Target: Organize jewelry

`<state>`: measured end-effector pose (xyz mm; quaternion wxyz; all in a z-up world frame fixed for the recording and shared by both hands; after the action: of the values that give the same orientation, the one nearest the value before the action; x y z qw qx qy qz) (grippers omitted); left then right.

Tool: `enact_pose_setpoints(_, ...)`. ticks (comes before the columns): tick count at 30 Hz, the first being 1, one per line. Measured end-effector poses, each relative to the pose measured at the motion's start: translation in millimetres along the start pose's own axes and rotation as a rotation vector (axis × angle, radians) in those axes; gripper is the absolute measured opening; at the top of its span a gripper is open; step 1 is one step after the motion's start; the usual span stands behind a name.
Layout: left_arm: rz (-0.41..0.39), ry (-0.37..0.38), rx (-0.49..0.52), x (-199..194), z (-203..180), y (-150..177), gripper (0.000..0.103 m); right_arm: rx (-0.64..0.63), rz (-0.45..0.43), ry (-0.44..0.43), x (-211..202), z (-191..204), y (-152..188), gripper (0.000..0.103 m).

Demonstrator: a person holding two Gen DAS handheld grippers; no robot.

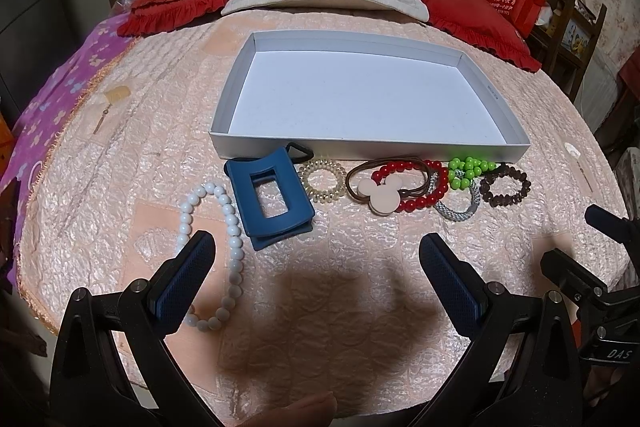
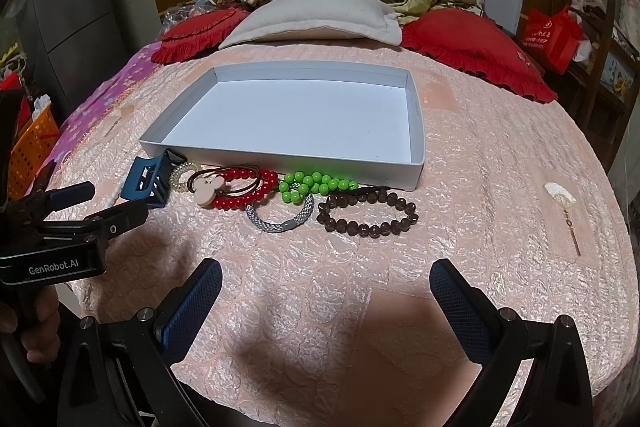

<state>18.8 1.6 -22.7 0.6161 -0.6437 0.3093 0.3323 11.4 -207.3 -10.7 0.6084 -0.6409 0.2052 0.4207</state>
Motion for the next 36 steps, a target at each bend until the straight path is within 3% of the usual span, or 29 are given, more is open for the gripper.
enact_pose_setpoints(36,-0.002,-0.003,0.004,-0.8,-0.8,0.3,0.102,-0.025,0.002,0.001,0.8,4.9,1.9,0.103)
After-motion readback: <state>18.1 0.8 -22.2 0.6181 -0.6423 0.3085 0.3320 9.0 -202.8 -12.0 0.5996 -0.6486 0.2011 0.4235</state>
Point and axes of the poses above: each gripper's, at about its wrist camera, not at the fingertips, and x roughly the way its jaws point, z to its left, y to its underside, the point moved 3 cm from there along x, roughly the way its jaws point, and after that the axes turned 3 degrees about x, right-handed, at the moved point
